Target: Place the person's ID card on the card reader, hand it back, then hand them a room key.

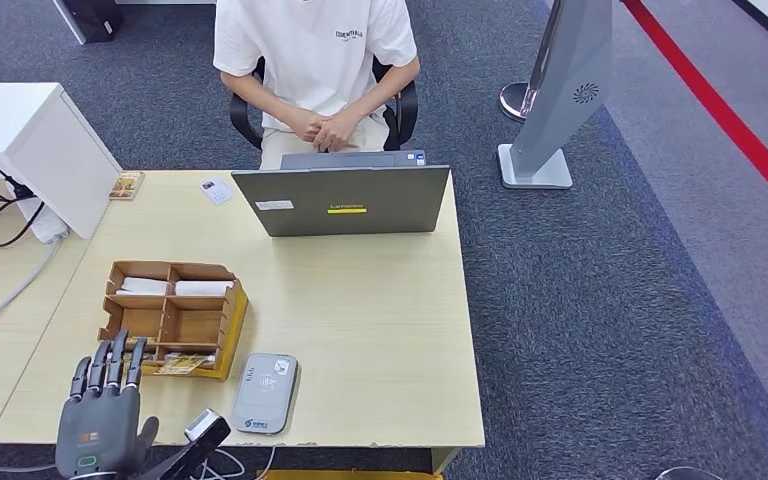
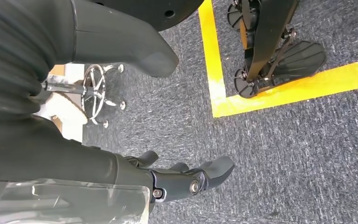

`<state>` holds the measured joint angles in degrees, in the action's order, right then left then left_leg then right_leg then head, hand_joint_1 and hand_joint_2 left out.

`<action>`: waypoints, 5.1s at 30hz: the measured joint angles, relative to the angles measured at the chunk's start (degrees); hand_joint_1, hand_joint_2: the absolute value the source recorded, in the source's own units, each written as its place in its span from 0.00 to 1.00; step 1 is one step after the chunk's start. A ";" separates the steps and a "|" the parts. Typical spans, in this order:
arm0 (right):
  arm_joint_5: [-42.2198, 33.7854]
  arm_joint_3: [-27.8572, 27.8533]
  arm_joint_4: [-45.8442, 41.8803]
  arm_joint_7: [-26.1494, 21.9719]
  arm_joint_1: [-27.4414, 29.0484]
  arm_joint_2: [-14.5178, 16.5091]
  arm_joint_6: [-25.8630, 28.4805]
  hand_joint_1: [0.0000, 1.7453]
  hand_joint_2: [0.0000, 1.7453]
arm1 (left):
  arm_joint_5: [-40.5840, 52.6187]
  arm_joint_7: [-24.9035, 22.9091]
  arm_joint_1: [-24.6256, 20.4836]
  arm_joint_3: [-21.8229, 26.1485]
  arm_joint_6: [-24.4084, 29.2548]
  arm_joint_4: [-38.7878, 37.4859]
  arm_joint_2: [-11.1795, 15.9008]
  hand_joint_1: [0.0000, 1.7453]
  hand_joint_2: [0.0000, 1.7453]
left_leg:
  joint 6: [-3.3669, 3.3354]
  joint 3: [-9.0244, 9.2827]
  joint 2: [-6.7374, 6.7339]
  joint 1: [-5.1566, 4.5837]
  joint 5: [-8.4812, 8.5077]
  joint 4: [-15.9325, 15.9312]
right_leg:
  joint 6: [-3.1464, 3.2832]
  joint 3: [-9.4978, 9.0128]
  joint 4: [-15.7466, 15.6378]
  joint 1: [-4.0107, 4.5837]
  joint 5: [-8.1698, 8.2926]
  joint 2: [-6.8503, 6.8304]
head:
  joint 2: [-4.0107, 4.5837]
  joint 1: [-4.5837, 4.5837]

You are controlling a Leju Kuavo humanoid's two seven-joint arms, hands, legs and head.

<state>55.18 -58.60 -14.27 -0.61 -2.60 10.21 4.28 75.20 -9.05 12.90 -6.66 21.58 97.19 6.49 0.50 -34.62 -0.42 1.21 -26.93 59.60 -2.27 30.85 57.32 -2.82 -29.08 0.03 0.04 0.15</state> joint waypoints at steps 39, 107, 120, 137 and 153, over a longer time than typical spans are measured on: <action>4.27 0.04 0.17 -0.18 -0.40 0.27 -0.59 0.00 1.00 | 3.92 4.80 -8.38 4.20 8.03 -14.63 -6.74 0.00 1.00 | 0.00 0.01 0.03 0.00 0.00 0.01 | 0.00 0.01 0.00 0.00 0.01 -0.03 | 0.00 0.00; 5.07 0.04 0.33 -0.71 -0.40 0.49 -1.12 0.00 1.00 | 1.46 4.97 -8.98 2.59 6.54 -13.56 -5.43 1.00 1.00 | 0.00 0.01 0.04 0.00 0.00 0.01 | 0.00 0.00 0.00 0.00 0.01 -0.03 | 0.00 0.00; 5.38 0.04 0.33 -1.05 -0.38 0.57 -1.18 0.00 1.00 | 4.16 4.25 -8.04 1.57 4.58 -9.30 -4.29 1.00 1.00 | 0.00 0.01 0.04 0.00 0.00 0.01 | 0.00 0.01 0.00 0.00 0.01 -0.04 | 0.00 0.00; 4.76 -1.61 0.33 -1.18 -0.31 0.79 -1.18 0.00 1.00 | 0.77 3.81 -10.26 -6.67 -7.41 6.71 2.78 1.00 1.00 | 0.01 0.02 0.03 0.01 0.01 0.01 | 0.00 0.01 0.00 0.00 0.01 -0.03 | 0.00 -0.01; 9.06 -2.28 0.37 -0.85 -0.55 0.79 -1.73 0.00 1.00 | 2.54 -0.31 -30.37 -9.48 -8.27 4.16 7.21 1.00 1.00 | -0.04 0.02 0.09 0.01 0.16 0.02 | 0.01 -0.02 0.01 0.00 0.10 -0.10 | 0.00 -0.01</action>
<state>64.24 -60.88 -13.90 -1.46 -3.14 10.99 2.56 77.74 -9.35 -17.48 -16.14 13.31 101.35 13.69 0.47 -34.60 -0.33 1.22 -26.77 59.62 -2.26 30.83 57.33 -2.82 -28.98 -0.07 0.04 0.15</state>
